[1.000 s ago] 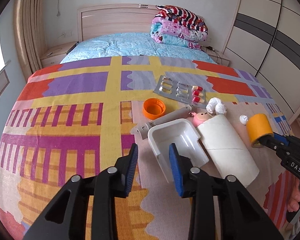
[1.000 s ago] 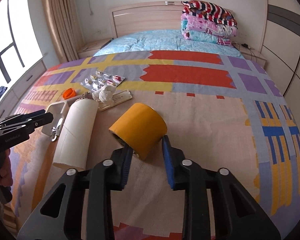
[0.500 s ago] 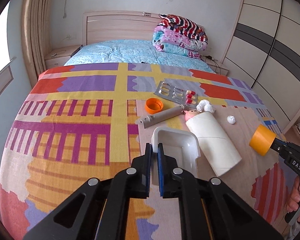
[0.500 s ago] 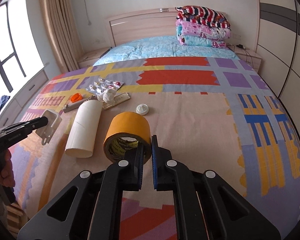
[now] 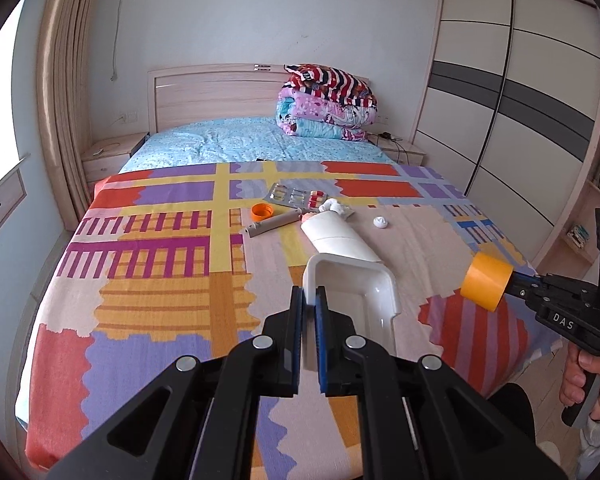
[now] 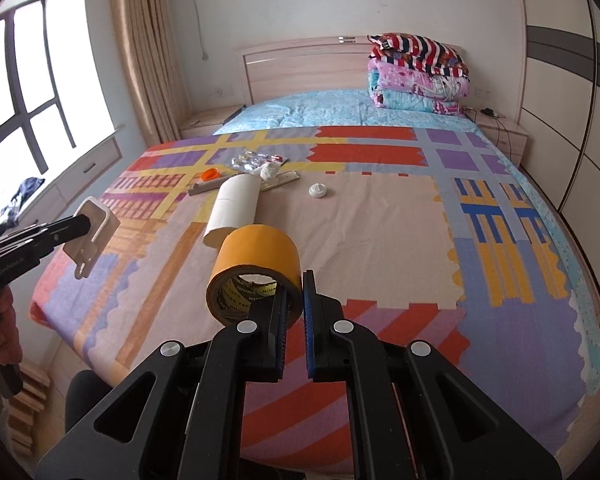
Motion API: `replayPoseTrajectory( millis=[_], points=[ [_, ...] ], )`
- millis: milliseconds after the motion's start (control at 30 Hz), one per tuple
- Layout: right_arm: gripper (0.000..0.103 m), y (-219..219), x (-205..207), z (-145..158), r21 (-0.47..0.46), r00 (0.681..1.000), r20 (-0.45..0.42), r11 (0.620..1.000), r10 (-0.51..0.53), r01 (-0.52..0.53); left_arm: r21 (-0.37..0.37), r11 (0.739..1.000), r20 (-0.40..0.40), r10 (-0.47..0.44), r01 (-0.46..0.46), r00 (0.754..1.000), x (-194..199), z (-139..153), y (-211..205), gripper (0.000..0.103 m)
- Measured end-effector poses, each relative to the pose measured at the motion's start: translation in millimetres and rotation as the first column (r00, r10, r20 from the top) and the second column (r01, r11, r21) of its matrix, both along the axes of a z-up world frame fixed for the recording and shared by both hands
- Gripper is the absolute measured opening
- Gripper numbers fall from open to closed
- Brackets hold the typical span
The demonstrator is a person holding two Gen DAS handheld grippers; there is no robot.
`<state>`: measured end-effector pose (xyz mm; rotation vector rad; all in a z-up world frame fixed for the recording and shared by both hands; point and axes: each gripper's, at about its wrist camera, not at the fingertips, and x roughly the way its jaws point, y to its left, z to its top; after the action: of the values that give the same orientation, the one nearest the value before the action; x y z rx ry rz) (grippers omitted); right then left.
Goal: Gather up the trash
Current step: 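Close the left tool on the tray while the right tool grips the tape roll, then carry the tray and tape roll down over the black trash bin with both tools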
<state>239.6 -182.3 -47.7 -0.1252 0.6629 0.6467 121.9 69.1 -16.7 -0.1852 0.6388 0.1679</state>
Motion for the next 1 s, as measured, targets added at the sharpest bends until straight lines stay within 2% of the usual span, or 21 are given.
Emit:
replayPoseTrajectory(
  millis=[267,633,800,1000],
  points=[
    [0.008,-14.5,-44.1,-6.1,-0.029,0.998,0.009,0.998,0.056,-0.056,0.024,0.999,-0.005,-0.045,0.045,0.999,-40.5,-9.4,-28.6,0.006],
    [0.008,-18.7,-99.2,-38.5,-0.081,0.986,-0.052,0.984,0.157,-0.161,0.027,0.991,-0.054,-0.132,0.134,0.99,-77.6,-40.7,-66.5,0.006],
    [0.008,-11.9,-114.7,-64.6,-0.117,0.972,-0.106,0.968,0.209,-0.221,0.031,0.984,-0.118,-0.169,0.174,0.979,-82.9,-65.8,-81.1,0.006],
    [0.008,-8.5,-119.6,-96.1,-0.169,0.959,-0.179,0.953,0.219,-0.25,0.039,0.976,-0.22,-0.2,0.213,0.955,-81.4,-104.1,-94.4,0.006]
  ],
)
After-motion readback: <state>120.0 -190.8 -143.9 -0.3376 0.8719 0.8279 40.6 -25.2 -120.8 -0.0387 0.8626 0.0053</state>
